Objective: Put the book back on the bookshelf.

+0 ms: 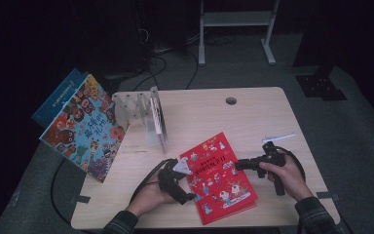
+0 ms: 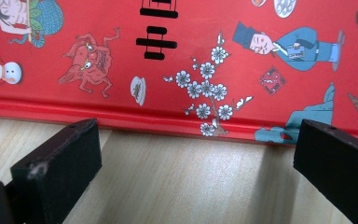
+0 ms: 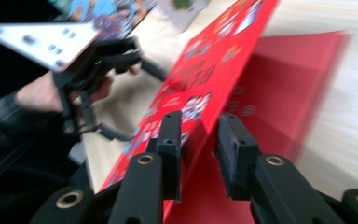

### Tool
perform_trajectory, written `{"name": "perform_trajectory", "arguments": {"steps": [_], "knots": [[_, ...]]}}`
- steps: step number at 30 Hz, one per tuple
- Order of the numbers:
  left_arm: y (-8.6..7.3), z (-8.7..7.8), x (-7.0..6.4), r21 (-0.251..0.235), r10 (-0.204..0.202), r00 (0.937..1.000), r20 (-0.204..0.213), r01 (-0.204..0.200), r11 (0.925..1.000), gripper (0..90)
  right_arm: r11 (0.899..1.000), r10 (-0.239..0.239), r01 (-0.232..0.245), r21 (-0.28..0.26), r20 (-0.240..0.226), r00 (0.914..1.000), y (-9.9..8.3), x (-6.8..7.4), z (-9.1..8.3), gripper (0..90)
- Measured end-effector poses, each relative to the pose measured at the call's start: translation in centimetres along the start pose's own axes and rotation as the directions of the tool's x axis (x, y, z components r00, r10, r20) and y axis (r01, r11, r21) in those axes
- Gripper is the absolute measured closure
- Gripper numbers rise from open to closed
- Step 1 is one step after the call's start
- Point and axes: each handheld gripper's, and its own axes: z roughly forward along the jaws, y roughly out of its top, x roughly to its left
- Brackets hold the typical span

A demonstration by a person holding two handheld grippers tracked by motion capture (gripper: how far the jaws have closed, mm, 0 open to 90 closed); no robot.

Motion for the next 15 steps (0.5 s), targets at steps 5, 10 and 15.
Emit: {"name": "perform_trajectory", "arguments": {"steps": [5, 10, 15], "knots": [[0.0, 0.0, 0.0, -0.001, 0.0, 1.0, -0.001, 0.0, 1.0, 0.1, 0.996, -0.076, 0.075, 0.044, 0.019, 0.9969, 0.9, 1.5, 1.1, 67.6], [0.0, 0.0, 0.0, -0.001, 0.001, 1.0, -0.002, -0.001, 1.0, 0.1, 0.989, -0.13, 0.127, 0.08, 0.039, 0.9907, 2.1, 1.9, 1.9, 65.2], [0.0, 0.0, 0.0, -0.003, 0.003, 1.0, -0.003, -0.003, 1.0, 0.1, 0.984, -0.151, 0.147, 0.103, 0.035, 0.9879, 3.1, 1.9, 2.6, 64.5]]}}
